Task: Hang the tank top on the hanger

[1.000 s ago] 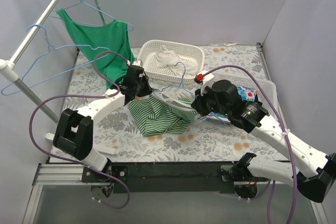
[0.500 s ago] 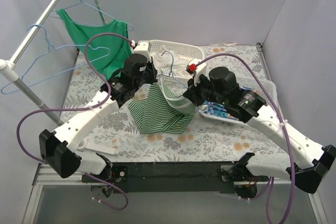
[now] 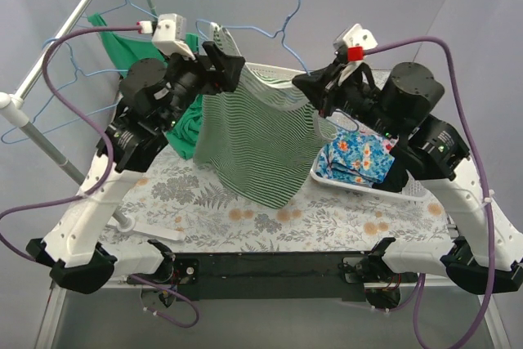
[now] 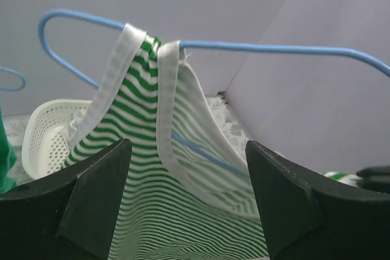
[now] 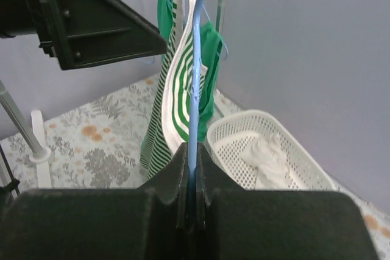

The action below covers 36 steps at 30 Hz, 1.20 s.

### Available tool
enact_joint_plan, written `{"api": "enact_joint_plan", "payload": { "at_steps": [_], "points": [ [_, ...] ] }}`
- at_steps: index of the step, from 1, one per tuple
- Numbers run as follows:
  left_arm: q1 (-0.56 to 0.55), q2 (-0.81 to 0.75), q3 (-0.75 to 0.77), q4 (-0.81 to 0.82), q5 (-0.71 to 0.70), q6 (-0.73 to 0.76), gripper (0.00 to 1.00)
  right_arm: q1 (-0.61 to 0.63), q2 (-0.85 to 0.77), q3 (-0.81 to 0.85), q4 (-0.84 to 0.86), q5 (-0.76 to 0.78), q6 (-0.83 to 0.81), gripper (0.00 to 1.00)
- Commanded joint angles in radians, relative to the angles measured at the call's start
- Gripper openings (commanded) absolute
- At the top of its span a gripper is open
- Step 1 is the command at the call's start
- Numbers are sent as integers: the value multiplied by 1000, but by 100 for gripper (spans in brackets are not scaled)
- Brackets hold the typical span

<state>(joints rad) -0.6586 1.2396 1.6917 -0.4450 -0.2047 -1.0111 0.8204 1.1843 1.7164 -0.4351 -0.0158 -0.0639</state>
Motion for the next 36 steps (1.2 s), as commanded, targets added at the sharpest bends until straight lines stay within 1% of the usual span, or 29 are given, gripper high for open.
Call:
{"api": "enact_joint_plan", "payload": {
  "at_steps": [1,3,5,6,8,10,12,13,14,15,17,18,20,21,23,25,30,33,36],
  "points": [
    [-4,-100,42,118,88,8,76,6,20,121,121,-45,-40,1],
    [-4,-140,33,138,90,5,76,6,38,170,119,-36,-42,1],
    [-4,-190,-6,173,88,-1,76,6,37,158,128,-41,-34,1],
    [-4,-203,-16,180,85,-1,75,6,28,128,148,-53,-30,1],
    [-4,-232,-56,180,77,-1,73,6,3,-4,170,-61,-11,1],
    [-4,-246,-92,178,88,-3,70,6,-17,-75,197,-59,1,1],
    [-4,-250,-125,167,120,-36,63,6,-54,-155,217,-58,18,1],
    [-4,-252,-139,166,175,-67,59,6,-81,-182,248,-50,24,1],
    [-4,-253,-154,167,198,-96,58,6,-92,-223,257,-50,30,1],
    [-4,-255,-194,173,203,-168,57,6,-97,-239,259,-64,36,1],
    [-4,-265,-245,212,255,-239,57,6,-103,-273,263,-93,48,1],
    [-4,-272,-294,248,257,-312,57,6,-101,-284,266,-105,56,1],
    [-4,-276,-346,290,274,-374,56,6,-107,-319,292,-131,56,1],
    [-4,-275,-375,311,277,-423,56,6,-109,-328,302,-136,85,1],
    [-6,-262,-400,345,310,-460,56,6,-104,-340,318,-151,91,1],
    [-9,-255,-434,387,315,-510,56,5,-94,-348,332,-159,96,1],
    [-33,-249,-467,439,280,-529,56,6,-60,-339,357,-173,107,1],
    [-50,-250,-483,439,268,-529,56,6,-42,-336,368,-165,107,1],
    [-82,-268,-520,495,228,-524,55,6,-20,-322,374,-170,108,1]
  ]
}}
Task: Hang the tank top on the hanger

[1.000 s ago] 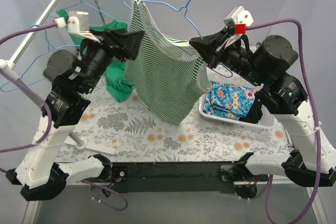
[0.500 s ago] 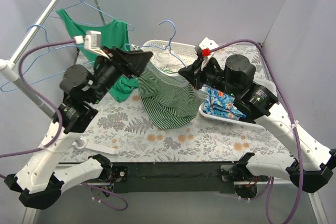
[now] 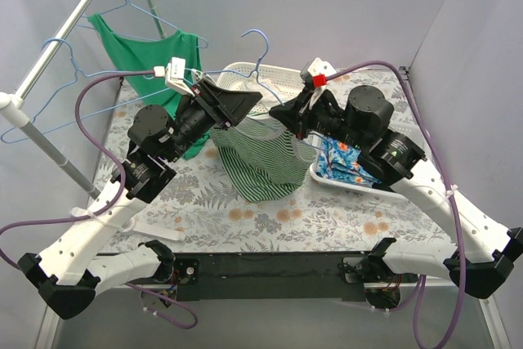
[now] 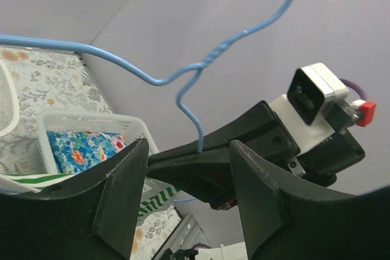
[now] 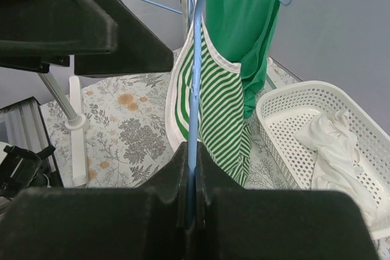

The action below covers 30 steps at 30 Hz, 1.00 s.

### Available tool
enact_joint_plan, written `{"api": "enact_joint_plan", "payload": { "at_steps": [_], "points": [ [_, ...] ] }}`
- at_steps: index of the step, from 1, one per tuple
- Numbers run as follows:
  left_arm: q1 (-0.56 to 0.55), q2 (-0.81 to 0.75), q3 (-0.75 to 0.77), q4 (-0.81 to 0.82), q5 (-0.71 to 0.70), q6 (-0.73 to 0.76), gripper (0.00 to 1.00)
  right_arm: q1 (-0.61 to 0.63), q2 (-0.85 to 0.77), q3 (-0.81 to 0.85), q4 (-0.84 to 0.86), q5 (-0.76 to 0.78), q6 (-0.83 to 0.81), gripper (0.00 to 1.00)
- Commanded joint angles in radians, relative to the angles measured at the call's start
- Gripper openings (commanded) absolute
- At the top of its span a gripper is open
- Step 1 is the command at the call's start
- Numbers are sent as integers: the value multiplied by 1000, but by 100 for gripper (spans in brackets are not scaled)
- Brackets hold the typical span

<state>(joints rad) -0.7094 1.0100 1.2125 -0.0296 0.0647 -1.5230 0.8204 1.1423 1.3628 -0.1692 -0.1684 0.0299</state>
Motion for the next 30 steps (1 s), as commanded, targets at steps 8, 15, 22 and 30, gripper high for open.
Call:
{"api": "enact_joint_plan", "payload": {
  "at_steps": [8,15,22,30],
  "points": [
    [-184,-24,-57,88,-312,32,54,6,57,48,135,-31,28,1],
    [-360,53,-45,163,-658,124,53,8,63,48,145,-33,36,1],
    [-403,84,-30,171,-819,172,49,10,47,39,145,-28,36,1],
    [-403,116,-1,194,-871,236,46,10,53,32,148,-43,47,1]
  ]
}}
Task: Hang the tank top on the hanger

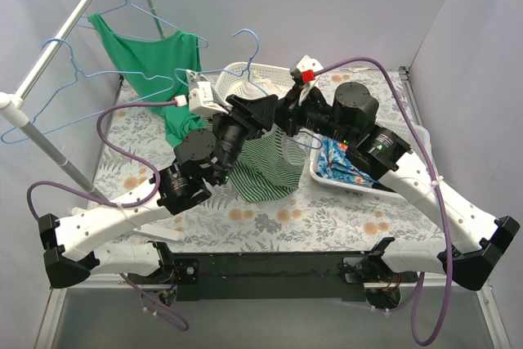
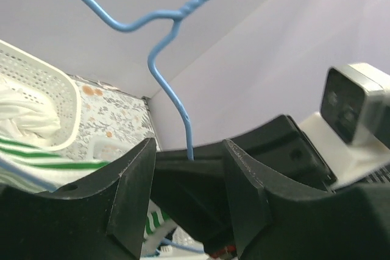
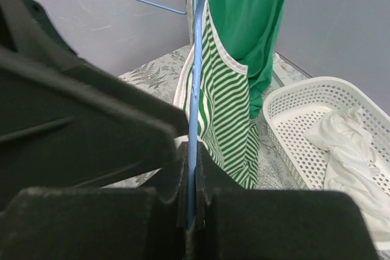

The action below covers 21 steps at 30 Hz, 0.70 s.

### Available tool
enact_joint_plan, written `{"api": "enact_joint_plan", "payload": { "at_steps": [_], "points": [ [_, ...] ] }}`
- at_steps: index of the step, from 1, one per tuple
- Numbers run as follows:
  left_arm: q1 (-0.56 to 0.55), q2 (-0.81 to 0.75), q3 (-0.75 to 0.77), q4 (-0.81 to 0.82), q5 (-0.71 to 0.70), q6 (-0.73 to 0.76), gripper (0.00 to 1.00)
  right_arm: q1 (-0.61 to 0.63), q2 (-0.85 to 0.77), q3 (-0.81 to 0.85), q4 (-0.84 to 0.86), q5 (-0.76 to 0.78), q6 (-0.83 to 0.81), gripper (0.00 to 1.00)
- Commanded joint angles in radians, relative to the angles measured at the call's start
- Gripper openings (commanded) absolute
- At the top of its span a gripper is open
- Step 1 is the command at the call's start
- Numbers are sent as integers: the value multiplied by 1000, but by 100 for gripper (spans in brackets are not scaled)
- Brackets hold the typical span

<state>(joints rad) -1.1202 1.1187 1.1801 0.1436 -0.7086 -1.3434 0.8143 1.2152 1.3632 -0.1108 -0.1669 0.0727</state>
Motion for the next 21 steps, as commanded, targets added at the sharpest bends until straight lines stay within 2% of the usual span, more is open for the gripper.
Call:
{"api": "enact_joint_plan", "payload": {
  "at_steps": [1,15,18,21],
  "points": [
    [8,-2,29,22,-101,58,46,17,-23,31,89,-43,4,1],
    [8,69,62,57,-75,53,45,28,4,37,102,-60,18,1],
    [8,69,49,94,-88,70,39,31,3,39,102,-63,18,1],
    [8,70,46,122,-107,95,22,36,3,37,102,-65,18,1]
  ]
}}
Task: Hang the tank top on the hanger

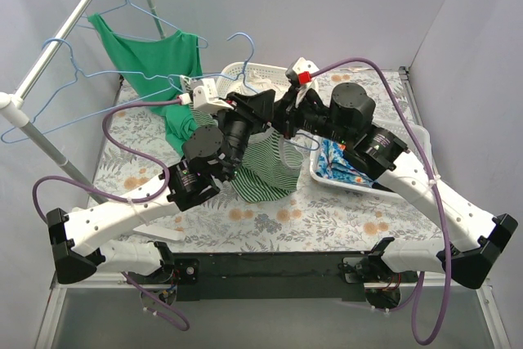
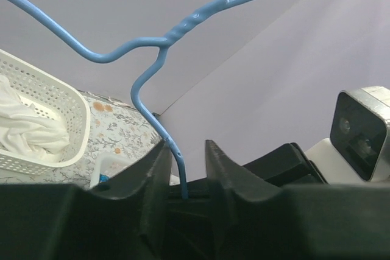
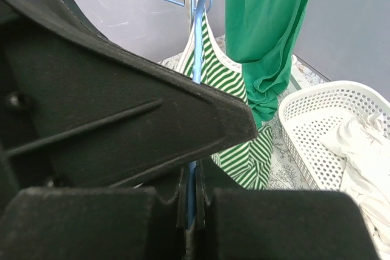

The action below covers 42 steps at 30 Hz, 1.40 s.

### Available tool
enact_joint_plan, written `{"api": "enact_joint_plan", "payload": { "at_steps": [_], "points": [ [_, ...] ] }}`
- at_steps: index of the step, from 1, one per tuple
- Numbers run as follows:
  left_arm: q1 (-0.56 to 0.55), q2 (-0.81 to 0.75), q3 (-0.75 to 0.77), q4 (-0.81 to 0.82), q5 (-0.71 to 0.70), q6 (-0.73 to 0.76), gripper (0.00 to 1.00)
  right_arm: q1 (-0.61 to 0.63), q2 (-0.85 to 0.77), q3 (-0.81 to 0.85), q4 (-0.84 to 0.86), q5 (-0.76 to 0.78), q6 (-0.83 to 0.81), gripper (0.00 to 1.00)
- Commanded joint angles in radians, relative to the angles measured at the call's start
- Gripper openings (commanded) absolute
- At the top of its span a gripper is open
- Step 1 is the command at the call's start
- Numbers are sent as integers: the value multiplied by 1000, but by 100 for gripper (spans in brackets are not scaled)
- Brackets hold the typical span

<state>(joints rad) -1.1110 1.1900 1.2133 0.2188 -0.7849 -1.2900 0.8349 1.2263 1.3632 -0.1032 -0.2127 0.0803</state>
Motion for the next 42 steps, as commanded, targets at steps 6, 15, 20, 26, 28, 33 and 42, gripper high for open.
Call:
{"api": "enact_joint_plan", "payload": {
  "at_steps": [6,15,20,26,28,33,42],
  "points": [
    [-1,-4,-17,119,-73,81,0,23,-7,30,92,-22,25,1],
    [-1,-41,-34,166,-220,109,0,23,-33,36,68,-1,59,44],
    [17,-53,-29,208,-240,167,0,23,-77,11,50,51,65,54],
    [210,-43,58,-28,-48,-31,0,23,-152,-35,40,88,79,59],
    [262,-32,80,-22,4,-22,0,23,-166,-47,37,93,85,59],
    [306,6,147,-49,93,-38,0,23,-206,-76,27,107,92,59],
    [295,49,118,-71,121,-149,0,23,-258,-110,-6,162,75,59]
  ]
}}
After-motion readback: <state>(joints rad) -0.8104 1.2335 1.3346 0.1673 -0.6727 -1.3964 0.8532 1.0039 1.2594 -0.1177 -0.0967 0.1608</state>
